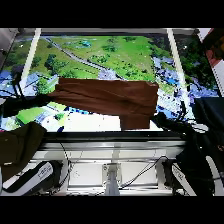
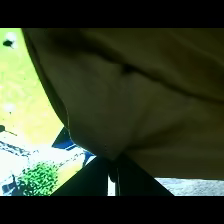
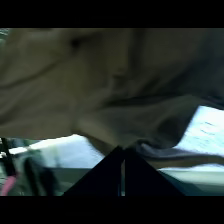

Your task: Fold the clothes and pants, and hang the long-sleeved shirts on hangers.

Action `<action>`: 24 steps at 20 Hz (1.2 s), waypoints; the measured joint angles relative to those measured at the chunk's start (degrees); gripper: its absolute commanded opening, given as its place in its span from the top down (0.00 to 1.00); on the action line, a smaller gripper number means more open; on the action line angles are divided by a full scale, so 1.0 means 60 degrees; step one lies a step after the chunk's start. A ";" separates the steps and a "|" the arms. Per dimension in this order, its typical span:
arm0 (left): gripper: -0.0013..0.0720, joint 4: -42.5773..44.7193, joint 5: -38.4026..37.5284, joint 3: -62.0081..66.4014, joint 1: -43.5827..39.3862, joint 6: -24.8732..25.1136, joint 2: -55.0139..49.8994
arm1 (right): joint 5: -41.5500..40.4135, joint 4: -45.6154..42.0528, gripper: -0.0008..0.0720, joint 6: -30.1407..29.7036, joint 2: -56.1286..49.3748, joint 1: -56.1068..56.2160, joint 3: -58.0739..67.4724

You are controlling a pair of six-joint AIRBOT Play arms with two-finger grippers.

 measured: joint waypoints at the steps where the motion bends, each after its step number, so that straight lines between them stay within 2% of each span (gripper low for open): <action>1: 0.95 -0.0044 0.0015 0.0011 -0.0007 -0.0080 0.0266 | 0.0044 0.0452 0.96 0.0069 0.0284 0.0000 0.0044; 5: 0.95 -0.0707 0.0306 0.0025 -0.0127 -0.0313 0.0841 | -0.0488 0.1785 0.97 0.0109 0.0892 0.0474 0.0488; 10: 0.95 -0.1198 0.1756 0.0018 -0.0809 -0.0397 0.0998 | -0.3697 0.1628 0.97 -0.0280 0.0670 0.2463 0.1734; 14: 0.95 -0.1279 0.2940 0.0004 -0.1344 -0.0415 0.0579 | -0.5672 0.1144 0.97 -0.0372 -0.0925 0.3759 0.2725; 18: 0.95 -0.1362 0.4189 0.0000 -0.1621 -0.0539 -0.0317 | -0.7231 0.1038 0.97 -0.0390 -0.2994 0.4211 0.3880; 24: 0.95 -0.1723 0.5960 0.0015 -0.1807 -0.0914 -0.1690 | -0.8371 0.1024 0.97 -0.0386 -0.5435 0.4306 0.5370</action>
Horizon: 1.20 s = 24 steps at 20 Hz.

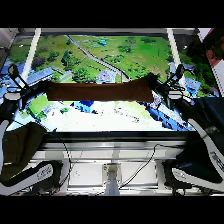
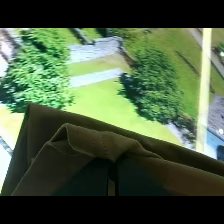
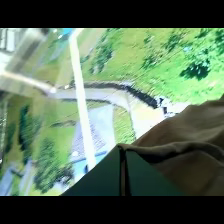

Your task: Fold the clothes and pants, and hang the long-sleeved shirts on hangers.

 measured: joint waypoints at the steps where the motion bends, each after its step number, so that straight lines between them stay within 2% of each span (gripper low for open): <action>1: 0.95 -0.0018 0.0182 0.0007 -0.0051 -0.0015 -0.0168 | -0.0146 0.0025 0.97 0.0022 -0.0262 0.0007 0.0120; 10: 0.94 -0.0302 0.2925 0.0036 -0.1428 -0.0073 -0.1122 | -0.0790 0.0237 0.96 0.0233 -0.1184 0.0007 0.0433; 11: 0.91 -0.0306 0.3177 0.0036 -0.1581 -0.0073 -0.1228 | -0.0823 0.0240 0.95 0.0233 -0.1206 0.0007 0.0441; 12: 0.67 -0.0313 0.3406 0.0036 -0.1690 -0.0073 -0.1315 | -0.0845 0.0240 0.69 0.0240 -0.1224 0.0007 0.0441; 13: 0.29 -0.0317 0.3643 0.0036 -0.1781 -0.0073 -0.1384 | -0.0889 0.0233 0.23 0.0240 -0.1239 0.0007 0.0441; 14: 0.00 -0.0321 0.3854 0.0036 -0.1847 -0.0073 -0.1439 | -0.0911 0.0219 0.03 0.0237 -0.1246 0.0007 0.0441; 20: 0.05 -0.0262 0.4335 0.0036 -0.1953 -0.0076 -0.1443 | -0.0368 0.0164 0.03 0.0197 -0.1198 -0.0007 0.0441; 24: 0.05 -0.0237 0.4619 0.0036 -0.1545 -0.0073 -0.0867 | -0.0171 -0.0069 0.03 0.0171 -0.0841 -0.0138 0.0441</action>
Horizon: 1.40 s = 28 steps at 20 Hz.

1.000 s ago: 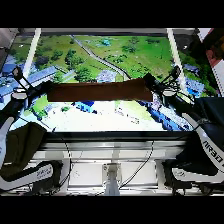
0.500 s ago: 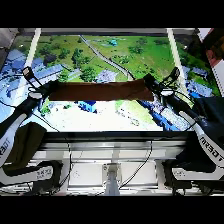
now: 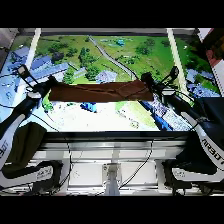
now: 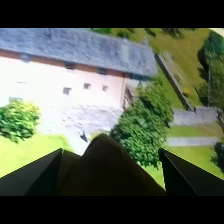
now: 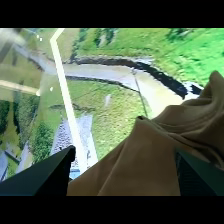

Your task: Fold the clothes and pants, and hang the long-sleeved shirts on hangers.

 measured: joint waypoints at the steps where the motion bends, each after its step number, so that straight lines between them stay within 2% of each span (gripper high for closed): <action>1: 0.05 -0.0004 0.0007 0.0000 0.0189 0.0000 0.0153 | 0.0004 -0.0153 0.03 -0.0004 0.0106 -0.0066 0.0000; 3: 0.05 -0.0124 -0.0331 0.0004 0.0714 -0.0004 0.0397 | 0.0127 -0.0466 0.03 -0.0004 0.0280 -0.0197 0.0000; 5: 0.04 -0.0368 -0.1530 0.0015 0.1381 -0.0007 0.0423 | 0.0404 -0.0721 0.03 -0.0007 0.0375 -0.0353 0.0000; 8: 0.03 -0.0109 -0.4302 0.0339 0.2444 -0.0226 -0.0033 | 0.0834 -0.1002 0.03 -0.0007 0.0437 -0.0506 0.0000; 10: 0.03 0.0532 -0.6178 0.0874 0.2954 -0.0903 -0.0594 | 0.1035 -0.1231 0.03 -0.0011 0.0452 -0.0557 0.0000; 13: 0.01 0.1512 -0.8287 0.1931 0.3333 -0.1596 -0.1479 | 0.1191 -0.1417 0.03 -0.0011 0.0470 -0.0597 0.0000; 22: 0.01 0.3187 -1.0295 0.3825 0.3555 -0.2000 -0.2820 | 0.1279 -0.1734 0.03 -0.0007 0.0470 -0.0616 0.0000; 25: 0.01 0.3308 -1.0757 0.3945 0.3555 -0.1956 -0.3202 | 0.1359 -0.1759 0.03 -0.0007 0.0470 -0.0616 0.0000; 28: 0.02 0.2958 -1.0998 0.3996 0.3537 -0.1574 -0.3461 | 0.1483 -0.1767 0.03 -0.0007 0.0474 -0.0612 0.0000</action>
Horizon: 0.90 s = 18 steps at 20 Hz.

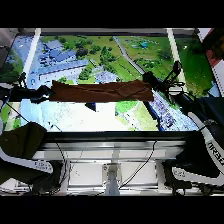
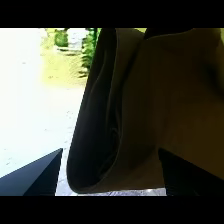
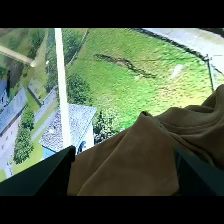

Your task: Fold the clothes and pants, and hang the long-sleeved shirts on hangers.

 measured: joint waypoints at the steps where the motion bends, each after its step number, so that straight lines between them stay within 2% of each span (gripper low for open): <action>1: 0.02 -0.0098 -0.0047 0.0007 -0.0036 0.0091 -0.0066 | 0.0033 0.0000 0.03 0.0000 -0.0004 -0.0004 0.0000; 5: 0.05 -0.0295 -0.0142 0.0026 -0.0372 0.0331 -0.0259 | 0.0255 -0.0004 0.03 0.0000 -0.0004 -0.0004 0.0000; 6: 0.21 -0.0299 -0.0146 0.0029 -0.0503 0.0364 -0.0291 | 0.0339 -0.0004 0.03 0.0000 -0.0004 -0.0004 0.0000; 7: 0.49 -0.0288 -0.0138 0.0026 -0.0630 0.0368 -0.0324 | 0.0463 -0.0007 0.03 0.0000 -0.0004 -0.0004 0.0000; 8: 0.73 -0.0248 -0.0102 0.0018 -0.0754 0.0386 -0.0364 | 0.0561 -0.0007 0.03 0.0000 -0.0004 0.0000 0.0004; 10: 0.94 -0.0131 -0.0117 0.0022 -0.0947 0.0397 -0.0390 | 0.0823 -0.0025 0.03 0.0000 -0.0004 -0.0004 0.0011; 13: 0.95 -0.0168 -0.0025 0.0044 -0.1147 0.0565 -0.0237 | 0.1566 -0.0164 0.04 -0.0193 -0.0004 -0.0004 0.0208; 14: 0.95 -0.0208 -0.0025 0.0051 -0.1202 0.0641 -0.0098 | 0.1872 -0.0208 0.14 -0.0353 -0.0004 0.0000 0.0342; 15: 0.95 -0.0229 -0.0025 0.0055 -0.1239 0.0707 0.0084 | 0.2175 -0.0244 0.48 -0.0517 -0.0004 0.0018 0.0514; 16: 0.95 -0.0251 -0.0040 0.0055 -0.1264 0.0750 0.0299 | 0.2452 -0.0270 0.91 -0.0641 -0.0004 0.0047 0.0692; 17: 0.95 -0.0302 -0.0087 0.0055 -0.1282 0.0761 0.0546 | 0.2681 -0.0288 0.96 -0.0739 -0.0004 0.0106 0.0903; 18: 0.95 -0.0361 -0.0178 0.0055 -0.1293 0.0790 0.0838 | 0.2827 -0.0302 0.96 -0.0798 -0.0004 0.0186 0.1118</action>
